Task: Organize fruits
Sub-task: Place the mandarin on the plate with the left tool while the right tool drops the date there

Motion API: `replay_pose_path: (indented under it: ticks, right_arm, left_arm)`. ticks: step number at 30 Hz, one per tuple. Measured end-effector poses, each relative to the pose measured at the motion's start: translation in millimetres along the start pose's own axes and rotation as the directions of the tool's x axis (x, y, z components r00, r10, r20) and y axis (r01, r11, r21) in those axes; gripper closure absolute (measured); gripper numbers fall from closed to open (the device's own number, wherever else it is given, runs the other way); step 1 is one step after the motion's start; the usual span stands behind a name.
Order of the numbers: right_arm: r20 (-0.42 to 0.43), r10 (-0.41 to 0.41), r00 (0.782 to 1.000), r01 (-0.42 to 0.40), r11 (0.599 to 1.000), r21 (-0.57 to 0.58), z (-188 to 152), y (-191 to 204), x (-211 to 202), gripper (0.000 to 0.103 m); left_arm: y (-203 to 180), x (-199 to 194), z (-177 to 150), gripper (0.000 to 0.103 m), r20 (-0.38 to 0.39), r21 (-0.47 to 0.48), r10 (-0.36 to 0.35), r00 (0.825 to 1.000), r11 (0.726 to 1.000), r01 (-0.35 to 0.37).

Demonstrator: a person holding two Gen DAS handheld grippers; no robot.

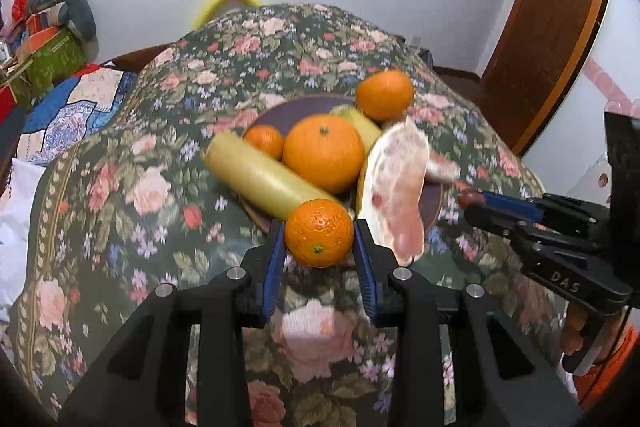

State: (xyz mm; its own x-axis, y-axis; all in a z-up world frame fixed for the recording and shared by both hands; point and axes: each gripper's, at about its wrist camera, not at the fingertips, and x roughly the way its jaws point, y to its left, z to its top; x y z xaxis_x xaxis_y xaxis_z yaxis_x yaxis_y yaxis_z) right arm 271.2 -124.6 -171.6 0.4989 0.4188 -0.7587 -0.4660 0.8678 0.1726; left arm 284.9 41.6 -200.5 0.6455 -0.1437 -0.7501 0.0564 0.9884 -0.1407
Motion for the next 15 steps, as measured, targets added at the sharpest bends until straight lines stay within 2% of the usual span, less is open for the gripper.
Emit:
replay_pose_path:
  ticks: [15]
  right_arm:
    - [-0.026,-0.016,1.0,0.015,1.0,-0.025,15.4,-8.0,29.7,0.084]
  left_arm:
    - [-10.4,38.6,24.6,0.07,-0.014,0.026,-0.01,1.0,1.0,0.011]
